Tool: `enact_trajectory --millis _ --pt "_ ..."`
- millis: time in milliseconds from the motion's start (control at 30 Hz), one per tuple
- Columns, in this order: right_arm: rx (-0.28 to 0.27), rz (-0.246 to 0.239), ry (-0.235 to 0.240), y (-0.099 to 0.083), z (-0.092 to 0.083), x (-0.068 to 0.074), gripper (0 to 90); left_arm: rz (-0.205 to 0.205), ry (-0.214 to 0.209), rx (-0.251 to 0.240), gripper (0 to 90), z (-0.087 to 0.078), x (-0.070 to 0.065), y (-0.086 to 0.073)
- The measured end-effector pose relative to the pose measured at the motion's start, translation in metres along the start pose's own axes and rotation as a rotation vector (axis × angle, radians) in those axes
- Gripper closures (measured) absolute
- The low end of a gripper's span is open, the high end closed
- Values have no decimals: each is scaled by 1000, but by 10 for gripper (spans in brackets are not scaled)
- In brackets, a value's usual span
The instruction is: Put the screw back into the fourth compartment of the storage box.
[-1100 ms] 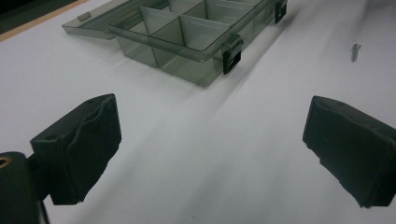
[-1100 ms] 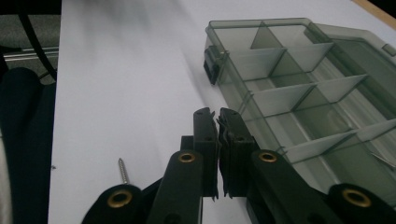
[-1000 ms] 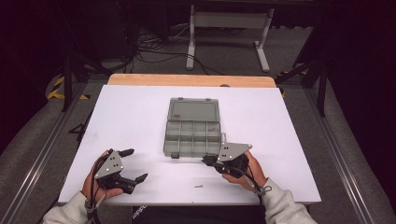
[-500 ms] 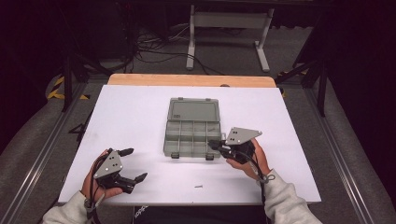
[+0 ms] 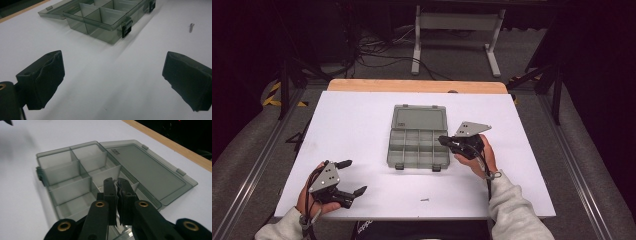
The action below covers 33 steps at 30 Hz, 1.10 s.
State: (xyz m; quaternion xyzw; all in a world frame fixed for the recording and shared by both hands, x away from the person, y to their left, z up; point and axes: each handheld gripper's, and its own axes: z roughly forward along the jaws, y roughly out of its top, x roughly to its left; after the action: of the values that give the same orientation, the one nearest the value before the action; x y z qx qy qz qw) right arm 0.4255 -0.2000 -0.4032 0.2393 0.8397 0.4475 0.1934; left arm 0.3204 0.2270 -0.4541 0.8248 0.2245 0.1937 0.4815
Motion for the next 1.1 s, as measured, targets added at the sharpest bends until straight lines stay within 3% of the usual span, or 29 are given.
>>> enact_trajectory --millis 167,500,1100 --pt "18 47 -19 -6 11 -13 866 2 0 3 47 0 1 0" --pt "53 96 -35 -14 22 -22 866 -7 -9 5 47 5 1 1" --pt "90 105 -39 -20 33 -21 862 -16 -6 6 48 2 3 -1"
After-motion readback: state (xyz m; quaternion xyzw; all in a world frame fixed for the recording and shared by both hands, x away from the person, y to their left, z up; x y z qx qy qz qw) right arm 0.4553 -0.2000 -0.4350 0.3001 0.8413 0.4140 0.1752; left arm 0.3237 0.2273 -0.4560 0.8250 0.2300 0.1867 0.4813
